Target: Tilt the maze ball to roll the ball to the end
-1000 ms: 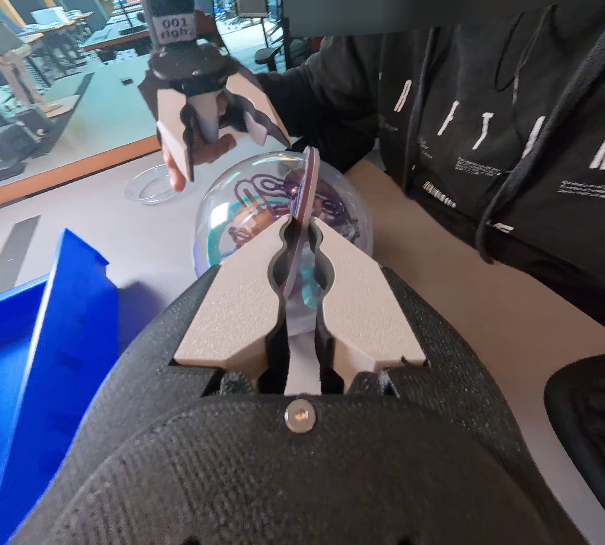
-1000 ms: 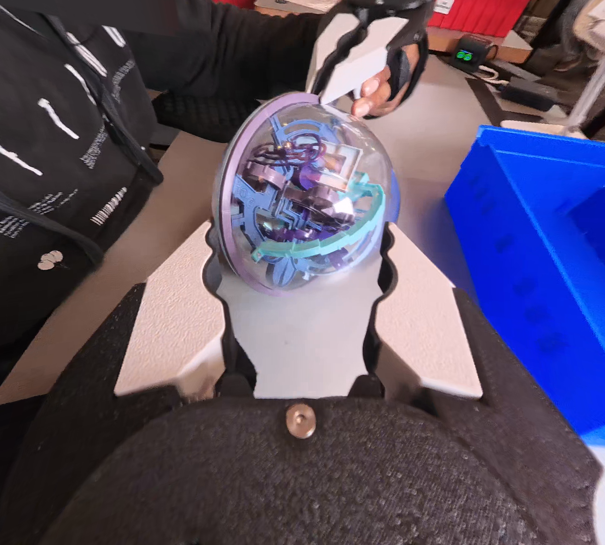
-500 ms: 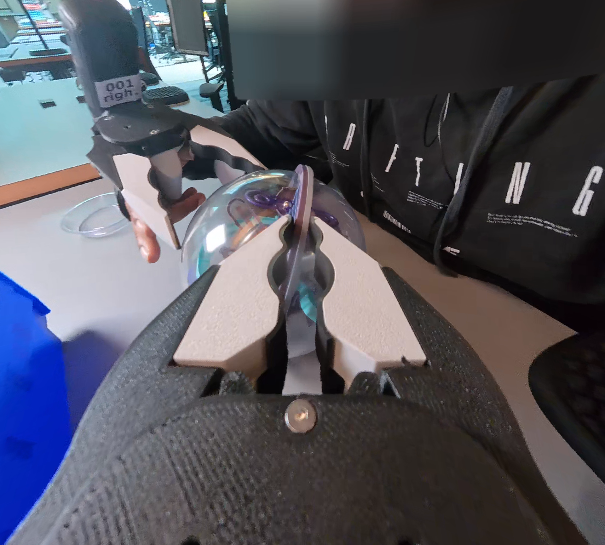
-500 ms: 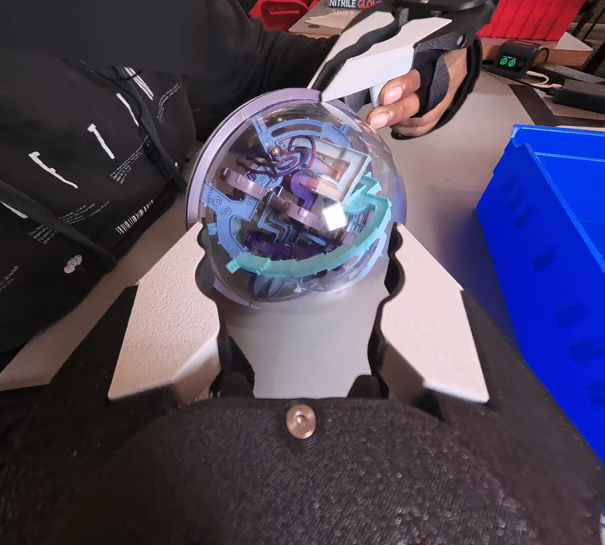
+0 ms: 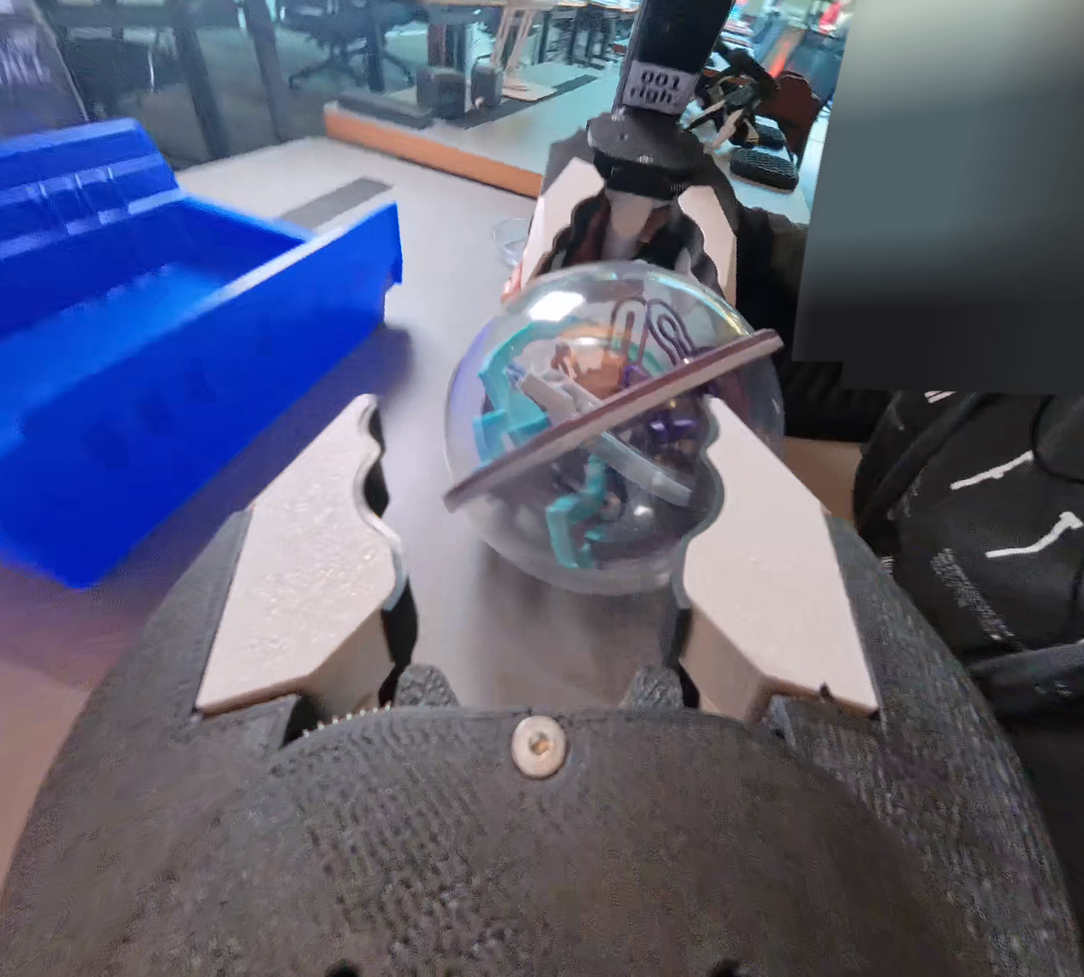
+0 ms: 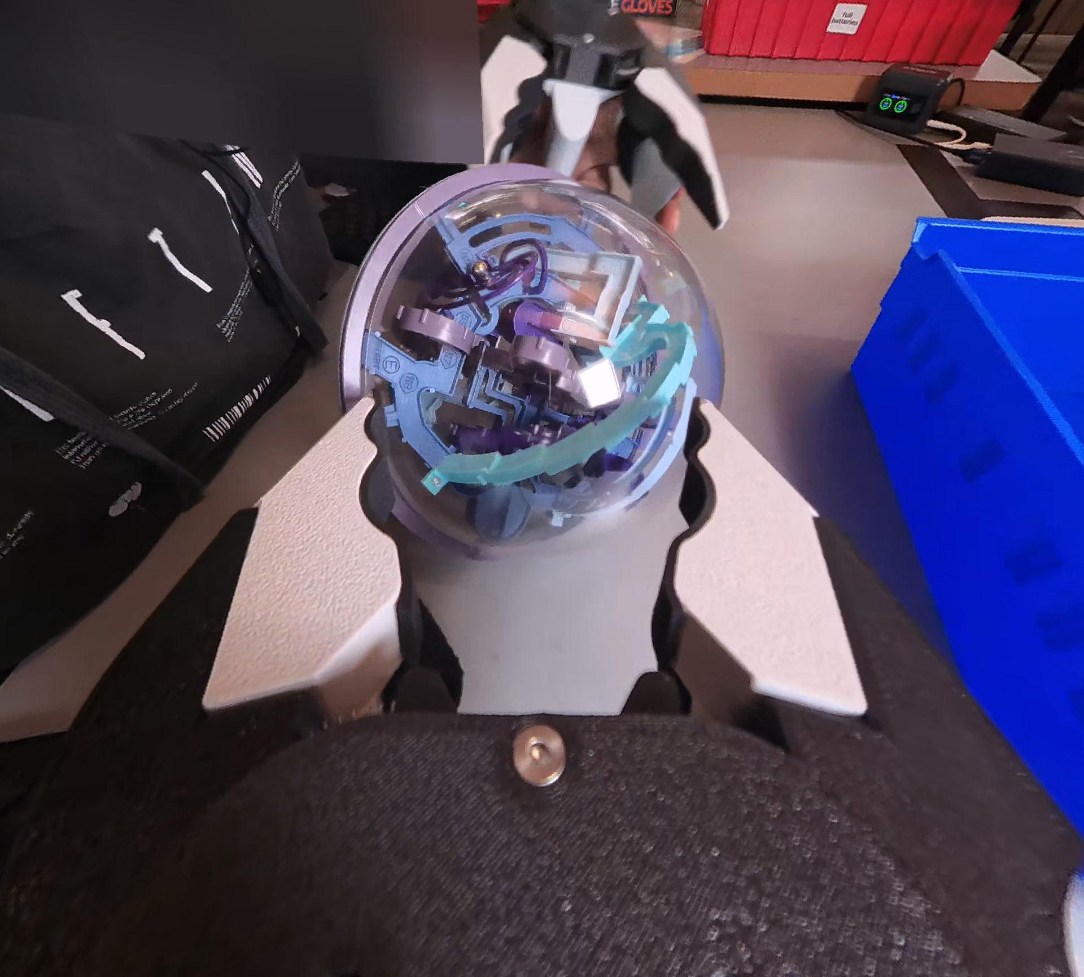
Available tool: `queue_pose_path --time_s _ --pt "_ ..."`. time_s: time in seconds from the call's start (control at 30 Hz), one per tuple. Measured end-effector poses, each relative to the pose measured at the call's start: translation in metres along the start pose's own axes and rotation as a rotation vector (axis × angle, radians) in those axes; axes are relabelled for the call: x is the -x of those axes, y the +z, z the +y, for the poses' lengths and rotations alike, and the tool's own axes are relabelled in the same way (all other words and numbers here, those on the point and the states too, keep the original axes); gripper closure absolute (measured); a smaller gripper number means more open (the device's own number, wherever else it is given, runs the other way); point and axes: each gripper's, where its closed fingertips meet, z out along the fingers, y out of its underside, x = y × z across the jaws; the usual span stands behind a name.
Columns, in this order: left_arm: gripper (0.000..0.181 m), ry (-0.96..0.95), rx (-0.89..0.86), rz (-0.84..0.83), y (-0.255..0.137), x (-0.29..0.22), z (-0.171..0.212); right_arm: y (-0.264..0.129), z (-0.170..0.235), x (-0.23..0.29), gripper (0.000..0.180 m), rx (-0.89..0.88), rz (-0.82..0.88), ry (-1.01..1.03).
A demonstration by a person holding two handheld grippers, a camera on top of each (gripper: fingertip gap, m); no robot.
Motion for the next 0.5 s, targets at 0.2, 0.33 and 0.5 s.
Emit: queue_pose_path --time_s 0.2,0.33,0.5 --pt "0.058 -0.1 0.039 -0.065 0.0 -0.03 0.037 0.009 0.008 0.0 0.085 0.025 -0.005 0.003" --pt "0.053 -0.103 0.017 -0.068 0.006 -0.029 0.036 0.009 0.009 -0.001 0.083 0.027 -0.003 0.019" --pt "0.053 -0.104 0.062 -0.018 0.009 -0.026 0.034 0.008 0.012 -0.002 0.083 0.042 0.02 0.009"
